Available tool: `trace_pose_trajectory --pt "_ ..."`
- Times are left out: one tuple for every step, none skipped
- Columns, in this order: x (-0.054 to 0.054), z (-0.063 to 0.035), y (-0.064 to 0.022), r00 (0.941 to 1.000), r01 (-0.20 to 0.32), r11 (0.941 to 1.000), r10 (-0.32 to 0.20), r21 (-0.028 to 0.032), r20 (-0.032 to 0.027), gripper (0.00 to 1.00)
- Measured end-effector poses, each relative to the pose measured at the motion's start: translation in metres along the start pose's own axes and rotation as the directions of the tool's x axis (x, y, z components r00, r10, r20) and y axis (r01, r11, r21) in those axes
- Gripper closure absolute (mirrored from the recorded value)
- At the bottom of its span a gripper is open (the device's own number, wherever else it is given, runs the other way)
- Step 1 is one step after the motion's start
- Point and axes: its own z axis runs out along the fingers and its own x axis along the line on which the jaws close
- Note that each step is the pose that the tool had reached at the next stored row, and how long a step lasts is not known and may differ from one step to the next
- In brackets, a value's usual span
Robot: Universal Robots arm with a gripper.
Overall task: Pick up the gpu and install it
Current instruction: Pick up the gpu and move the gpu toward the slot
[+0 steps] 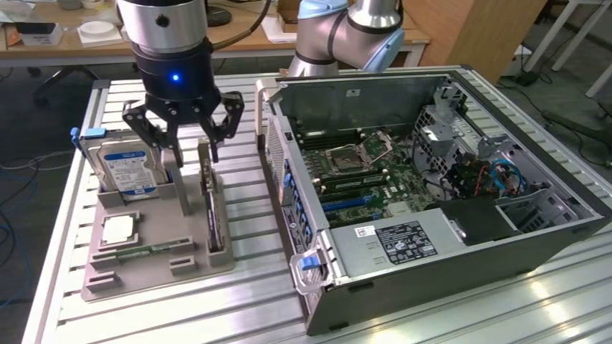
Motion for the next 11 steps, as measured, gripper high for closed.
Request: trace_pose_trajectory --pt "0.0001 0.0005 -0.0004 1.0 0.0 1.0 0.0 0.0002 -0.0002 0.47" --pt "0.0001 0.0014 -0.0008 1.0 0.0 1.0 0.0 0.0001 -0.0002 0.47" --pt "0.0001 0.0022 -0.0013 1.0 0.0 1.0 0.0 0.0001 -0.0001 0.47" --pt "0.0001 0.003 -0.0018 1.0 0.0 1.0 0.0 0.0002 -0.0003 0.47" --pt "0.0001 0.0037 -0.0023 1.0 0.0 1.0 0.0 0.0002 -0.0002 0.47" --pt "0.0001 0.0045 -0.0028 1.0 0.0 1.0 0.0 0.0001 0.0 0.47" --pt "0.0002 0.0052 -0.0029 1.0 0.0 1.0 0.0 0.0 0.0 0.47" --pt "0.0002 0.0058 -0.0031 1.0 0.0 1.0 0.0 0.0 0.0 0.47" --pt "0.0002 0.0064 -0.0034 1.0 0.0 1.0 0.0 0.0001 -0.0001 0.47" --pt "0.0002 0.0069 -0.0036 1.0 0.0 1.0 0.0 0.0001 -0.0001 0.47" --pt "0.0002 0.0076 -0.0037 1.0 0.0 1.0 0.0 0.0001 0.0 0.47"
